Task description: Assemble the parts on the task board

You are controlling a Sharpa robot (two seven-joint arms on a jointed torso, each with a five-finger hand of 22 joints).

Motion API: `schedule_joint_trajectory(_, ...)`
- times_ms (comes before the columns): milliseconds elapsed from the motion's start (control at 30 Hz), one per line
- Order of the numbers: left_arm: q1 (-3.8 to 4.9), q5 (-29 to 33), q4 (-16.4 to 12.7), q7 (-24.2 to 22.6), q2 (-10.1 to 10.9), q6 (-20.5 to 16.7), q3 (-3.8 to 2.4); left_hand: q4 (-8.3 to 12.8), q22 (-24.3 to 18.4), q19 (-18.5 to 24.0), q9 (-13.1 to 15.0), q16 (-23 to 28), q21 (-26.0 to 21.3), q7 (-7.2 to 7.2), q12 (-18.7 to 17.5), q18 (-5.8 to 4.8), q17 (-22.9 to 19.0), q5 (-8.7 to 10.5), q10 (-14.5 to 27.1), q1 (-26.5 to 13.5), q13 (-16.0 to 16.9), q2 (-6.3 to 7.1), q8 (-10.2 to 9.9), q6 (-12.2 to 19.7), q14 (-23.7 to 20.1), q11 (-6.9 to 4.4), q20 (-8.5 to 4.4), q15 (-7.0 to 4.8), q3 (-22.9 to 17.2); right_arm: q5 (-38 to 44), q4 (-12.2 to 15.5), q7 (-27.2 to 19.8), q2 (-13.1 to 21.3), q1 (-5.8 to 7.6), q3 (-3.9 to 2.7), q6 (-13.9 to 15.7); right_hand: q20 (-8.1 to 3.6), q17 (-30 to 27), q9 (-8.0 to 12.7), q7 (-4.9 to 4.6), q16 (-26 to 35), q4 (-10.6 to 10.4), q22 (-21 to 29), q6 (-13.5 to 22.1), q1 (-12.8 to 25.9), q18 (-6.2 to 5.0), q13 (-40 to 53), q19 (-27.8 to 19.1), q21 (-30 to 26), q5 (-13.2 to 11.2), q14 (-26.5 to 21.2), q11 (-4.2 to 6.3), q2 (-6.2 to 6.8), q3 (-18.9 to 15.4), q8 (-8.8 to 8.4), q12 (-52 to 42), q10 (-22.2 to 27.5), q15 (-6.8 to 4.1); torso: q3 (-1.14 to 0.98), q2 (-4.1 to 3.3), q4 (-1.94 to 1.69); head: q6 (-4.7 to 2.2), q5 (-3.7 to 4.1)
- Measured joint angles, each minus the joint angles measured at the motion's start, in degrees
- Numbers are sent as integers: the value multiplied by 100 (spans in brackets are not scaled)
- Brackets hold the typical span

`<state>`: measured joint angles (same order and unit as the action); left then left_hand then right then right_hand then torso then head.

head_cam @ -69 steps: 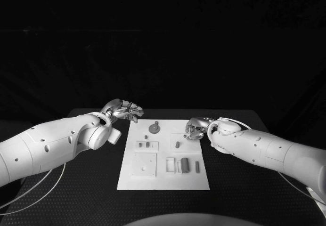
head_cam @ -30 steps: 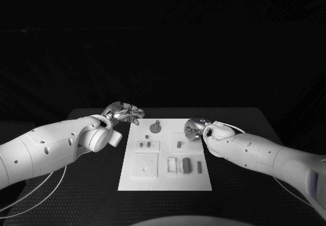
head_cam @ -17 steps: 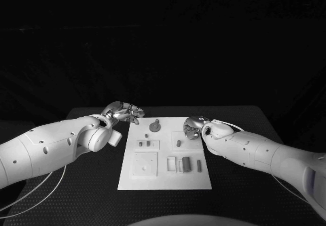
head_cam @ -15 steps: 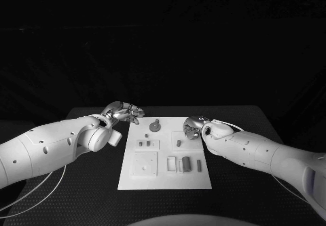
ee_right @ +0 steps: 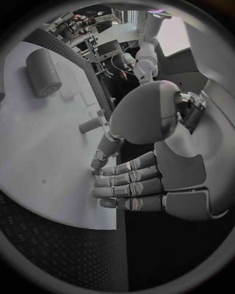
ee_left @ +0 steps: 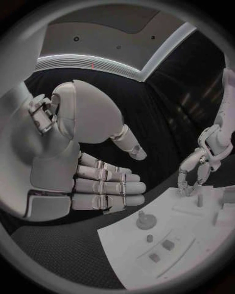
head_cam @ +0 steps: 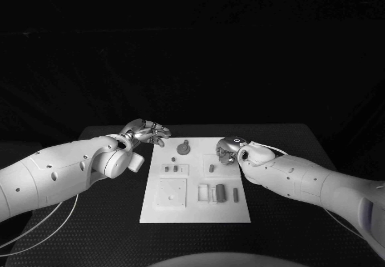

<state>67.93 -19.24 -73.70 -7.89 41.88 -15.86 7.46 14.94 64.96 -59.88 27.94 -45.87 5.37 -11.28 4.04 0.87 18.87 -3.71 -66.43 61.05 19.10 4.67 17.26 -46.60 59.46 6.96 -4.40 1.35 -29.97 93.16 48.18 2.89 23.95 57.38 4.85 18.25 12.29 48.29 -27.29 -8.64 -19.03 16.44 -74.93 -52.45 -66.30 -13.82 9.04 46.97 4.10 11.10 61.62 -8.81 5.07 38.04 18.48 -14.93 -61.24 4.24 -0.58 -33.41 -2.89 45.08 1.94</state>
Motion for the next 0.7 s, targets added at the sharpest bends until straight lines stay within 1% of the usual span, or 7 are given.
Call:
schedule_joint_trajectory(167,0,1,-2,14,7,3,0,0,0,-21,0,0,0,0,0,-1,5,0,0,0,0,0,0,0,0,0,21,0,0,124,13,8,-2,6,41,47,0,18,5,-13,3,0,0,13,-30,-1,1,0,0,0,-21,-10,30,0,-20,0,-12,19,-4,-6,0,8,3)
schedule_joint_trajectory(233,0,1,-2,18,8,3,0,0,-5,-21,0,0,0,0,0,-1,5,0,0,0,0,0,0,0,0,0,21,0,0,169,19,13,-2,8,55,68,0,41,5,-3,3,0,1,-45,-63,0,1,0,0,0,-9,44,58,0,-20,0,-85,9,-4,-8,-1,13,4)
schedule_joint_trajectory(433,0,2,-6,27,12,4,0,0,-5,-21,-3,0,-23,0,0,-1,11,0,0,0,0,0,0,0,0,0,21,0,0,319,50,60,12,-3,81,204,-57,184,-18,124,-138,25,1,-376,-273,-1,-4,290,140,0,294,220,-92,62,123,196,-487,-139,-11,-14,-2,30,5)
schedule_joint_trajectory(500,0,2,-6,29,13,3,0,0,-5,-21,-4,0,-23,0,0,-1,11,0,0,0,0,0,0,0,0,-1,21,0,0,352,54,76,13,-10,85,248,-91,240,-27,181,-159,17,1,-456,-304,0,-59,380,167,0,369,273,-67,119,155,220,-578,-201,-11,-15,-2,35,9)
schedule_joint_trajectory(533,0,2,-6,31,13,3,0,0,-4,-21,-5,0,-23,0,0,0,11,0,0,0,0,0,0,0,0,-1,21,0,0,372,64,81,15,-15,87,275,-111,261,-31,180,-180,25,1,-491,-319,1,-87,406,167,-1,399,298,-78,134,155,217,-611,-223,-11,-15,-2,36,9)
schedule_joint_trajectory(600,0,3,-6,33,13,3,0,0,-4,-21,-4,0,-23,0,0,-1,16,0,0,0,0,0,0,0,0,-1,21,0,0,400,82,89,16,-25,92,316,-131,306,-51,215,-194,30,1,-528,-355,0,-91,482,199,0,455,308,-86,177,170,204,-677,-228,-11,-16,-2,37,13)
schedule_joint_trajectory(700,0,3,-6,36,14,3,0,0,-4,-21,-4,0,-23,0,0,-1,17,0,0,0,0,0,0,0,0,-1,21,0,0,430,102,101,30,-37,97,382,-151,351,-46,229,-238,24,1,-578,-386,0,-52,550,237,-1,512,339,-69,182,171,198,-744,-273,-14,-18,-2,40,16)
